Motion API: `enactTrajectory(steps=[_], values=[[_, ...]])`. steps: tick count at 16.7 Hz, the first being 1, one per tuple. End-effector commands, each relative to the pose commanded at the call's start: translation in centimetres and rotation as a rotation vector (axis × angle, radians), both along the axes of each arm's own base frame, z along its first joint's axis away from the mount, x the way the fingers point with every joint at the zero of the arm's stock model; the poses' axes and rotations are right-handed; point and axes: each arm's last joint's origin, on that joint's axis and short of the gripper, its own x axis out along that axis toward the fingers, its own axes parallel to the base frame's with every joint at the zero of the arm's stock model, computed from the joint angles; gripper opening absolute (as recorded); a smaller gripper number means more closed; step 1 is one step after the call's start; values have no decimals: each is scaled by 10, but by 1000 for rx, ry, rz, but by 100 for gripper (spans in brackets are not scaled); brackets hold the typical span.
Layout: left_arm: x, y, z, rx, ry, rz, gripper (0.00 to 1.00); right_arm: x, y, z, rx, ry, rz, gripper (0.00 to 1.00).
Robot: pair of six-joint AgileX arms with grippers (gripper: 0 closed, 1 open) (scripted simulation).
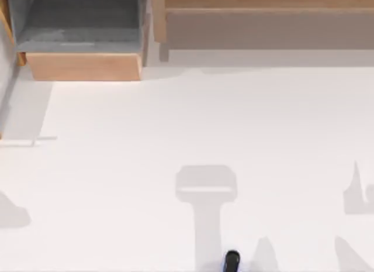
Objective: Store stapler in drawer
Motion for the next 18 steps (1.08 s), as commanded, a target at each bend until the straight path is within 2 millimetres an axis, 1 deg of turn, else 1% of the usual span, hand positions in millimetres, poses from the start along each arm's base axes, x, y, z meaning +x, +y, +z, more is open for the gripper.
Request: enactTrajectory(steps=[2,4,6,8,9,11,12,13,15,16,17,18], values=[[4,-15,5,-37,7,-74,100,0,0,0,0,0,0,100],[15,-39,12,-114,27,-180,100,0,0,0,0,0,0,100],[31,-70,18,-233,79,-300,100,0,0,0,0,0,0,100],[52,-112,23,-380,169,-421,100,0,0,0,0,0,0,100],[63,-138,25,-461,230,-483,100,0,0,0,0,0,0,100],[77,-201,30,-624,393,-604,100,0,0,0,0,0,0,100],[78,-237,32,-704,494,-656,100,0,0,0,0,0,0,100],[76,-272,35,-782,605,-690,100,0,0,0,0,0,0,100],[59,-336,39,-923,858,-686,100,0,0,0,0,0,0,100],[46,-363,40,-984,994,-641,100,0,0,0,0,0,0,100],[32,-385,40,-1038,1129,-567,100,0,0,0,0,0,0,100],[18,-403,40,-1082,1255,-460,100,0,0,0,0,0,0,100]])
